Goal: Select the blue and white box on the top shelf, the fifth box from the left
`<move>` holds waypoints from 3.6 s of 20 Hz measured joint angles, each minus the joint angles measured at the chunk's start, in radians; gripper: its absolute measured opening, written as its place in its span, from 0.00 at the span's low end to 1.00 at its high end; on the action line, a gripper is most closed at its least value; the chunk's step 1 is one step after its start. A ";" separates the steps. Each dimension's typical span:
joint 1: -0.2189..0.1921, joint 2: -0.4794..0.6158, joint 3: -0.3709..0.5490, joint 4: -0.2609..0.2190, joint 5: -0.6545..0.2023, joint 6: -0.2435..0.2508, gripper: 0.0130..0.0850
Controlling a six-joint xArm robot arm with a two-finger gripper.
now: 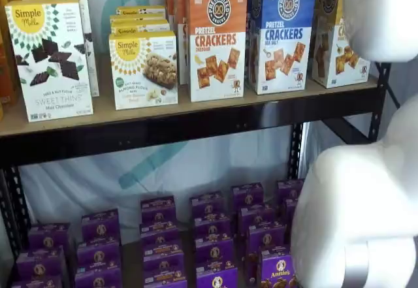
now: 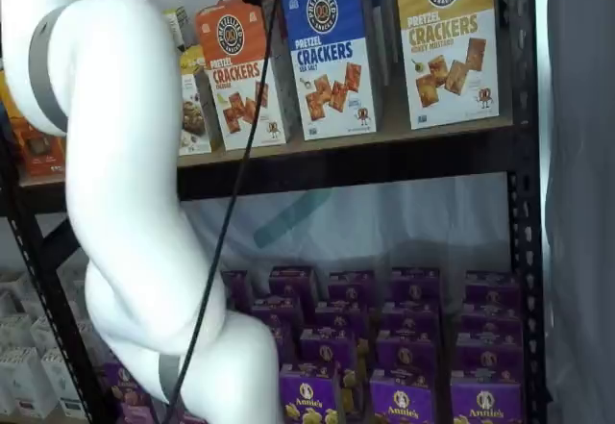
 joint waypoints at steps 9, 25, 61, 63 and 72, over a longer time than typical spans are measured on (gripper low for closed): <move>-0.031 0.058 -0.011 0.003 -0.094 -0.049 1.00; -0.029 0.126 -0.004 -0.069 -0.198 -0.108 1.00; 0.034 0.201 -0.096 -0.236 -0.042 -0.094 0.89; 0.031 0.201 -0.098 -0.234 -0.039 -0.095 0.83; 0.025 0.192 -0.095 -0.233 -0.037 -0.101 0.72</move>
